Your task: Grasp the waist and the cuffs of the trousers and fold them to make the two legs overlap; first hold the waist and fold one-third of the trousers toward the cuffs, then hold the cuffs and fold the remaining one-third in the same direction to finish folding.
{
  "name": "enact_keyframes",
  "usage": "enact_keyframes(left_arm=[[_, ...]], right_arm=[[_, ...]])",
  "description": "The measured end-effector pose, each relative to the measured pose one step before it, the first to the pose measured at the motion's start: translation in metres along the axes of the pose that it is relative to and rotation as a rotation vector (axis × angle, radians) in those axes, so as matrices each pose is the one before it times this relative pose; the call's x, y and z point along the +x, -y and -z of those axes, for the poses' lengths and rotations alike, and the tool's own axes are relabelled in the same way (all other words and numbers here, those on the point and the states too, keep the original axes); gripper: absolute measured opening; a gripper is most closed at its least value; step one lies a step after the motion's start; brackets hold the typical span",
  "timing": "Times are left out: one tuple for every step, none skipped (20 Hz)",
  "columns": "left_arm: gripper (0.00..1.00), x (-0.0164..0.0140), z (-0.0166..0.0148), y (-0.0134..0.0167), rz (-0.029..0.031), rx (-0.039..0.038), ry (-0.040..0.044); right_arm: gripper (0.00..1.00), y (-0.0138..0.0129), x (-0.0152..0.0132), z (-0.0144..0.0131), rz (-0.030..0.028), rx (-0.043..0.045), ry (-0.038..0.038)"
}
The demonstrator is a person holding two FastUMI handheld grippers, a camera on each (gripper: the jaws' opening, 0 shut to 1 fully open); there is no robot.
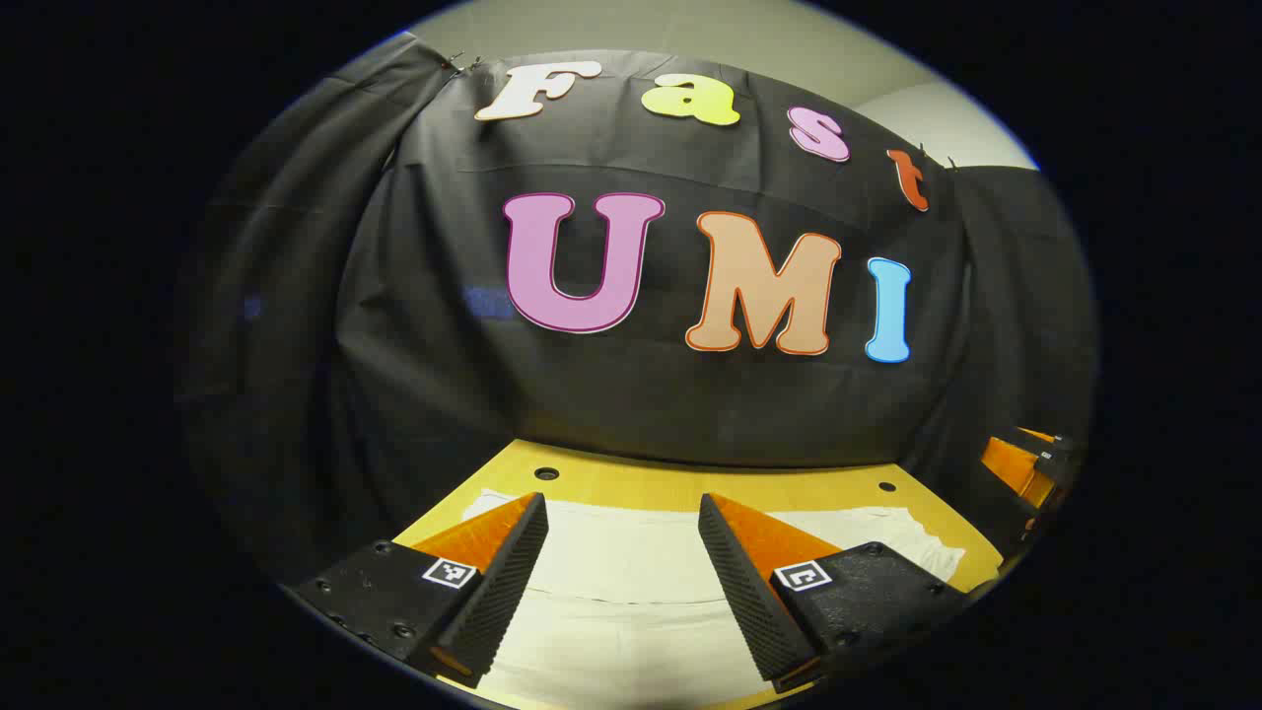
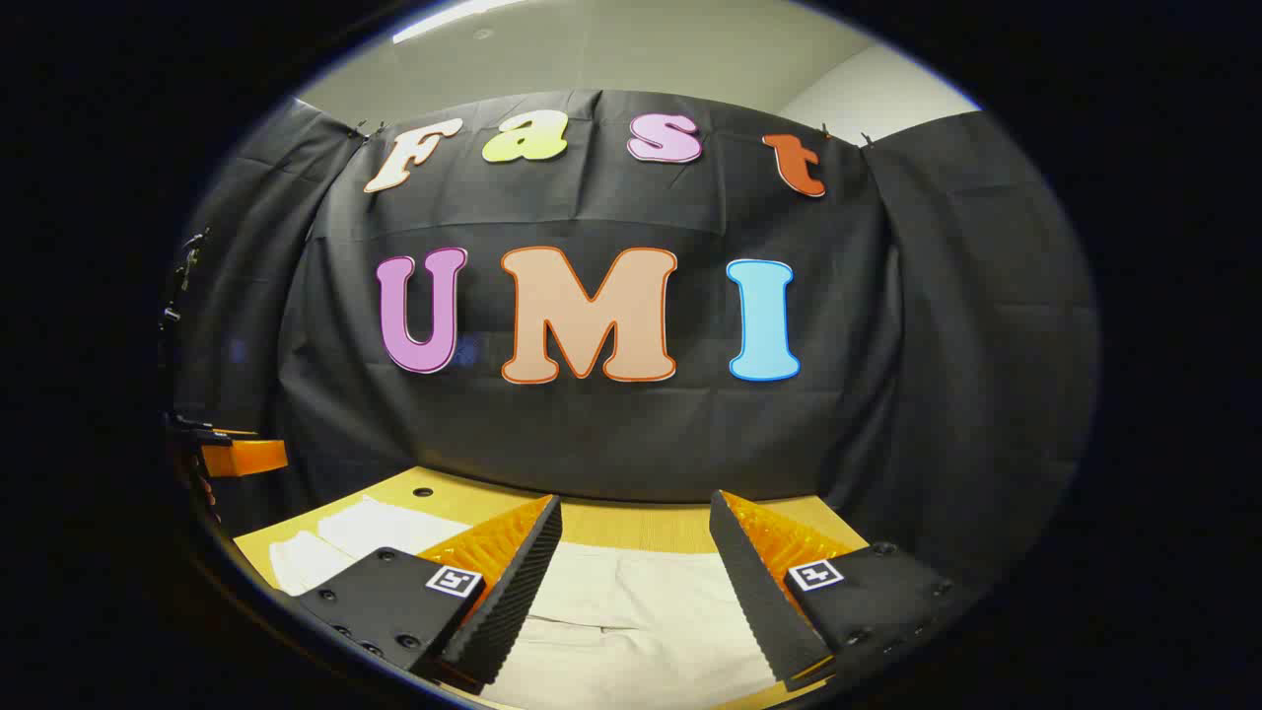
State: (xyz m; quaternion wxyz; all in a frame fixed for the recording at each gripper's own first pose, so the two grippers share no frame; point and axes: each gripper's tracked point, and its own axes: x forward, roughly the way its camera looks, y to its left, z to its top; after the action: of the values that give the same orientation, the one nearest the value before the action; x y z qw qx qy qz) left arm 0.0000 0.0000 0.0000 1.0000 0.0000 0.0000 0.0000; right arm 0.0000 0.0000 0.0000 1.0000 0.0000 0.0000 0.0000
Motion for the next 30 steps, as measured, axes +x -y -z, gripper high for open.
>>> enact_keyframes(left_arm=[[0.94,-0.00043,0.00234,0.00039,0.00161,-0.00533,-0.00537],[0.9,0.00031,0.00226,0.00016,0.00181,-0.00573,-0.00687],[0.94,0.00081,0.0013,0.00102,0.00377,-0.00499,-0.00352],[0.94,-0.00033,-0.0002,-0.00085,0.00028,-0.00019,-0.00321],[0.94,-0.00088,0.0025,-0.00198,-0.00368,0.0034,0.0001],[0.94,0.00022,0.00003,-0.00138,-0.00001,0.00148,-0.00338],[0.93,-0.00018,0.00381,-0.00074,0.00152,-0.00017,-0.00752],[0.93,0.00007,0.00272,-0.00078,0.0008,0.00161,-0.00968],[0.93,-0.00005,0.00366,-0.00118,0.00039,0.00316,-0.00458],[0.93,-0.00052,0.00063,-0.00095,0.00278,0.00356,-0.00301],[0.93,-0.00088,0.00328,0.00049,0.00407,0.0038,-0.00278],[0.93,-0.00048,0.00054,0.00106,0.0056,0.0029,-0.00345],[0.93,-0.00002,0.00176,0.00157,0.00968,0.00191,-0.00126],[0.93,-0.0008,-0.00003,-0.00015,0.00262,0.00371,-0.00135],[0.93,0.0008,0.0013,-0.00165,0.00107,0.00352,-0.00206],[0.93,0.00118,0.00269,0.00073,0.0072,0.00093,-0.00678],[0.93,0.00113,0.00436,0.00079,0.01042,-0.00072,-0.00807],[0.93,0.00043,0.00349,0.00114,0.01119,0.00133,-0.00942],[0.93,-0.00009,0.00395,0.00097,0.01143,0.00528,-0.00893],[0.93,0.00124,0.0024,-0.00044,0.00886,0.00922,-0.00741],[0.93,0.00024,0.00654,-0.00301,0.00263,0.01154,-0.01927],[0.93,0.00108,0.00648,-0.00219,0.00526,0.00907,-0.02155],[0.93,0.00016,0.00705,0.0007,0.01665,0.00903,-0.02113],[0.93,-0.00065,0.00773,-0.00009,0.0208,0.01305,-0.01881],[0.93,-0.00056,0.00826,0.00178,0.03128,0.02055,-0.01973],[0.93,-0.00033,0.00905,0.00248,0.03583,0.02791,-0.02277],[0.92,-0.00066,0.00994,-0.00054,0.04063,0.0307,-0.03234],[0.92,-0.00113,0.01145,0.00081,0.04558,0.03269,-0.03248],[0.93,-0.00368,0.01519,0.00294,0.05304,0.03004,-0.03497],[0.92,-0.00281,0.01444,0.00386,0.05427,0.03267,-0.03915]], right_arm=[[0.97,0.00031,0.00076,-0.00033,-0.00042,0.00114,-0.00332],[0.96,0.0002,0.00045,0.00046,0.00013,0.00406,-0.00385],[0.96,0.00034,-0.00113,0.00007,-0.00002,0.00479,-0.00069],[0.96,-0.00107,-0.00081,-0.00042,-0.00045,0.00313,0.00007],[0.94,-0.00056,0.00006,0.00008,-0.00145,0.00049,-0.00178],[0.94,-0.00113,-0.00109,0.0002,-0.00231,-0.00097,-0.00225],[0.94,-0.00004,-0.00076,0.00093,0.00209,-0.00158,-0.00209],[0.97,0.00008,-0.00182,0.00156,0.00241,-0.00056,-0.00168],[0.97,-0.0007,-0.00122,0.00102,0.00268,0.00136,-0.00385],[0.94,0.00033,-0.00085,0.0021,0.00433,0.0031,-0.00505],[0.97,-0.00087,-0.00035,0.00119,-0.00078,0.00493,-0.0046],[0.96,-0.00049,-0.00065,0.00176,0.00323,0.0029,-0.00483],[0.97,0.00022,-0.00038,0.00051,0.00526,0.00078,-0.00337],[0.97,0.00052,-0.00095,0.00003,0.00538,0.00077,-0.00046],[0.97,-0.00056,-0.00017,-0.00104,0.00256,0.00119,0.00079],[0.96,-0.00002,0.00019,0.00047,0.00164,0.00088,0.00053],[0.96,-0.00077,0.00005,-0.0004,0.00043,-0.00173,-0.00174],[0.94,-0.00079,0.00002,0.00052,0.0011,-0.00528,-0.00111],[0.97,0.00037,-0.00022,-0.00108,0.00163,-0.00761,-0.00038],[0.96,-0.00016,-0.00039,0.00022,0.00254,-0.00712,0.00038],[0.97,0.00059,-0.00113,-0.00035,0.00224,-0.00389,0.00145],[0.97,-0.00014,-0.00046,0.00043,0.0024,0.00007,0.00068],[0.97,-0.00006,-0.00055,0.00002,0.00176,0.00419,-0.00169],[0.96,-0.00004,-0.00021,0.00037,0.00293,0.00459,-0.00263],[0.96,0.00092,-0.00093,-0.00051,0.00437,0.00325,-0.00025],[0.97,0.00163,-0.00166,0.00096,0.0042,0.00076,0.00017],[0.96,0.00157,-0.00078,-0.00108,0.00649,-0.00187,0.00003],[0.94,0.00104,-0.00125,0.00086,0.00583,-0.004,-0.00253],[0.96,0.00175,-0.00099,0.00125,0.00787,-0.00569,-0.00233],[0.96,0.00313,-0.00242,0.00287,0.00808,-0.0056,-0.00386]])
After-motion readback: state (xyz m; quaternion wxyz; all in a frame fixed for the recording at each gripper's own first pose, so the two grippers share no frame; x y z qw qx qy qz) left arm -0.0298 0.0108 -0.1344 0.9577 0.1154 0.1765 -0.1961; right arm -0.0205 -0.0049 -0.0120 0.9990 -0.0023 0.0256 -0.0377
